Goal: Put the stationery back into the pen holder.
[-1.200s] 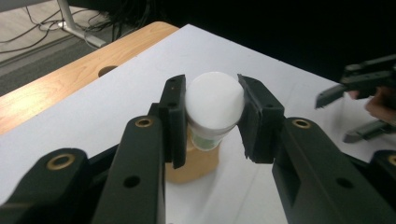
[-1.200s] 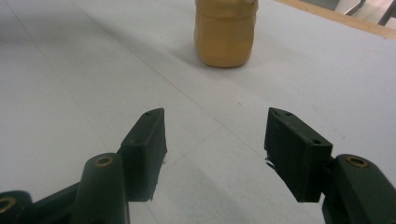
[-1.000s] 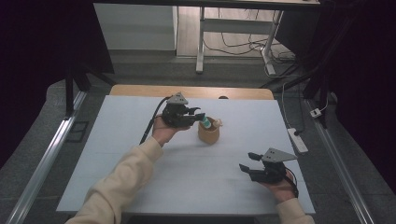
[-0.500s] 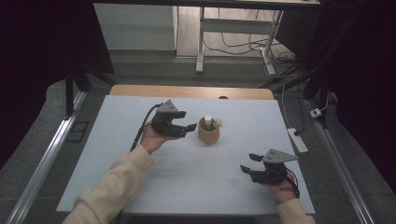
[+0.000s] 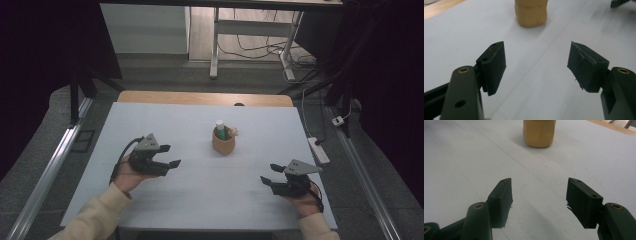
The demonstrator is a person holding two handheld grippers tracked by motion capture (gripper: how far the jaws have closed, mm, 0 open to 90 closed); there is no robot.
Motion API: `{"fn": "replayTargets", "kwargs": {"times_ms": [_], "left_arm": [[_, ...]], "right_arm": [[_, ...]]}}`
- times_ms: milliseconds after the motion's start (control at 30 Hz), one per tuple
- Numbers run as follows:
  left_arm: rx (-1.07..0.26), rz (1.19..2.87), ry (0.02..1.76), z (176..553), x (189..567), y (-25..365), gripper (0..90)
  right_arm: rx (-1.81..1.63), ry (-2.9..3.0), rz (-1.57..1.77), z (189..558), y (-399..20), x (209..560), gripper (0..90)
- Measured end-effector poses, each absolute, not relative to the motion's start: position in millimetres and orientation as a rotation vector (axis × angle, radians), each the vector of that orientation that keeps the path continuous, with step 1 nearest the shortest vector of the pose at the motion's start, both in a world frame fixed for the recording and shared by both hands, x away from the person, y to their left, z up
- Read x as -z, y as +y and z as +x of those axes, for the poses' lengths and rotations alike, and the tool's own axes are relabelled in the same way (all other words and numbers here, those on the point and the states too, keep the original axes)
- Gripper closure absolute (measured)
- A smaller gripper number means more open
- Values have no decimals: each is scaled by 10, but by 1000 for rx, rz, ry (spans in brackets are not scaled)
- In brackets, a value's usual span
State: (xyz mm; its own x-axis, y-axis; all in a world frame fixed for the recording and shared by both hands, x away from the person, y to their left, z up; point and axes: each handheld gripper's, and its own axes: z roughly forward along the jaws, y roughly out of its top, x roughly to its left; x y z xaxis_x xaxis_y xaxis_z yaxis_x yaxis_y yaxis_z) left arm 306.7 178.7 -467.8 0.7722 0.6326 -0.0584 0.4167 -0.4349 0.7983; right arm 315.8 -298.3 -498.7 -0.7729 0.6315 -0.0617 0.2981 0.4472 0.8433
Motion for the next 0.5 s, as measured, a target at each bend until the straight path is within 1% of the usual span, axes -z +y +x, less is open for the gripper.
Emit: {"fn": "replayTargets", "kwargs": {"times_ms": [267, 500], "left_arm": [[-307, 2080, 834, 2839, 4834, 2028, 311], [-312, 2062, 857, 2794, 4891, 2103, 311]], "right_arm": [[-1244, 2337, 770, 3160, -2989, 4963, 370], [-1252, 2328, 754, 3157, -2980, 4947, 364]]}}
